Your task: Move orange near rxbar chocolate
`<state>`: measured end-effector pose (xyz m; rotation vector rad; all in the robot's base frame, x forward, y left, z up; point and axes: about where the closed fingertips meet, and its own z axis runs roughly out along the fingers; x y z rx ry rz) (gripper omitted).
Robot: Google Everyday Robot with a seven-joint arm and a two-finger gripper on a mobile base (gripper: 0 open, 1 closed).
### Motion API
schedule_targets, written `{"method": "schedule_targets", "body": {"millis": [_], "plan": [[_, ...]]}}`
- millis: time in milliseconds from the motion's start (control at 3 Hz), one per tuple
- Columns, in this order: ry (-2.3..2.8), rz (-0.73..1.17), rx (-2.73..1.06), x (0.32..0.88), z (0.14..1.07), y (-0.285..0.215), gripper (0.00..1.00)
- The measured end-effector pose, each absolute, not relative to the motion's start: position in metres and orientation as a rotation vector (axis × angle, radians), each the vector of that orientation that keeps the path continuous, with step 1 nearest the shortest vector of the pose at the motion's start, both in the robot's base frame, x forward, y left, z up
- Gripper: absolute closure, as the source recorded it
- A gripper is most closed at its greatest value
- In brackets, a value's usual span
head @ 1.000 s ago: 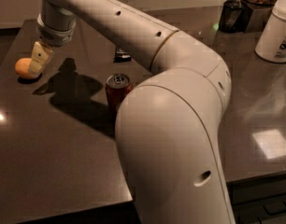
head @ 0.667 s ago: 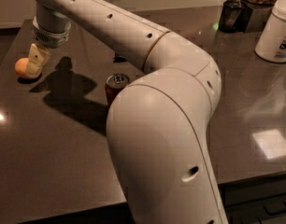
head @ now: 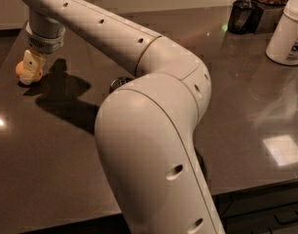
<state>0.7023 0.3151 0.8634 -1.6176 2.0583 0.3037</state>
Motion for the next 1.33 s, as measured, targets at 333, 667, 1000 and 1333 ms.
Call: {"method": "schedule_targets", "body": {"millis": [333, 667, 1000, 1333], "plan": [[2.052, 0.307, -1.647, 0.7008, 0.8585, 0.3243, 0.00], [2.052, 0.304, -1.670, 0.6984, 0.8557, 0.3306, 0.14], [2.052, 0.300, -1.682, 0.6972, 0.8544, 0.3341, 0.38], [2.051, 0.297, -1.679, 0.6979, 0.8564, 0.3337, 0.61]]}}
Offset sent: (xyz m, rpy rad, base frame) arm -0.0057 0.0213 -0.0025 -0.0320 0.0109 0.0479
